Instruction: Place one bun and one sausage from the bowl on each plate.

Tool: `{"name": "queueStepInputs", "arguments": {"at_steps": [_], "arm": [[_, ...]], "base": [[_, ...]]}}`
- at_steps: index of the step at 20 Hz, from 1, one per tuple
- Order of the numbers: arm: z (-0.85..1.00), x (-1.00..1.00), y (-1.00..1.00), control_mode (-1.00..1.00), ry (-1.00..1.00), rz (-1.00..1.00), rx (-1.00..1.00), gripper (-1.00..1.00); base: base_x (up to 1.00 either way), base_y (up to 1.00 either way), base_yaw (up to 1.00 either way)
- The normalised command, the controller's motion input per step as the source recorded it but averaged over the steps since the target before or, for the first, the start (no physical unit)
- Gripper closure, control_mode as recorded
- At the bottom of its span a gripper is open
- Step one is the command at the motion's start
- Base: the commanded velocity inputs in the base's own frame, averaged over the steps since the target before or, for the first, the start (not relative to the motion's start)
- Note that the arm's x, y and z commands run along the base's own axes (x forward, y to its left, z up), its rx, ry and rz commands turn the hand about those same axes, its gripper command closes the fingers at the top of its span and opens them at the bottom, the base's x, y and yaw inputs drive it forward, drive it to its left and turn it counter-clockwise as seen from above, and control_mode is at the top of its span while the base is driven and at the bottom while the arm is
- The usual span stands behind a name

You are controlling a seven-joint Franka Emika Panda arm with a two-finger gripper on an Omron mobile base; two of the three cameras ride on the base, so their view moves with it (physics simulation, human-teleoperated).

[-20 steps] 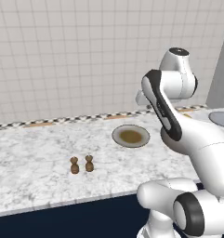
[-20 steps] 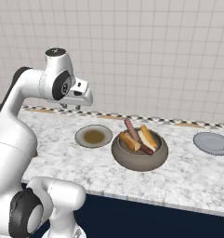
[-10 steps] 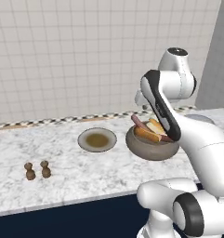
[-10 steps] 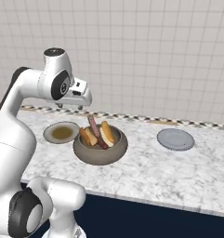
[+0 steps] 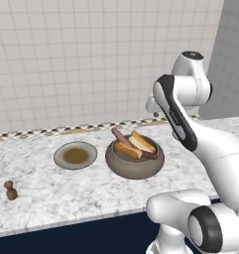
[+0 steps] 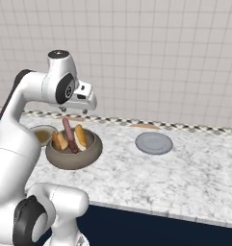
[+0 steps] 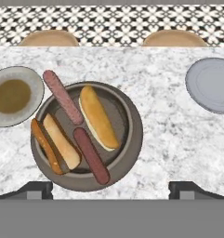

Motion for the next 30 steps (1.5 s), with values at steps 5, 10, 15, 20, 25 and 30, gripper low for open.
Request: {"name": "queueStepInputs", "arguments": {"at_steps": [5, 10, 15, 20, 25, 30], "arm": [[0.00, 0.27, 0.00, -1.00, 0.03, 0.00, 0.00, -1.00], [-0.23, 0.62, 0.27, -1.00, 0.14, 0.05, 0.00, -1.00], [-0.53, 0.06, 0.79, -1.00, 0.06, 0.22, 0.00, -1.00], [-0.69, 0.00, 0.64, -1.00, 0.03, 0.20, -0.04, -1.00], [-0.66, 0.00, 0.21, -1.00, 0.00, 0.11, -0.08, -1.00], [-0.59, 0.00, 0.16, -1.00, 0.00, 0.07, -0.09, -1.00]], "base": [[0.50, 0.00, -0.02], [0.00, 0.00, 0.00], [0.00, 0.00, 0.00], [0.00, 0.00, 0.00], [0.00, 0.00, 0.00], [0.00, 0.00, 0.00]]}}
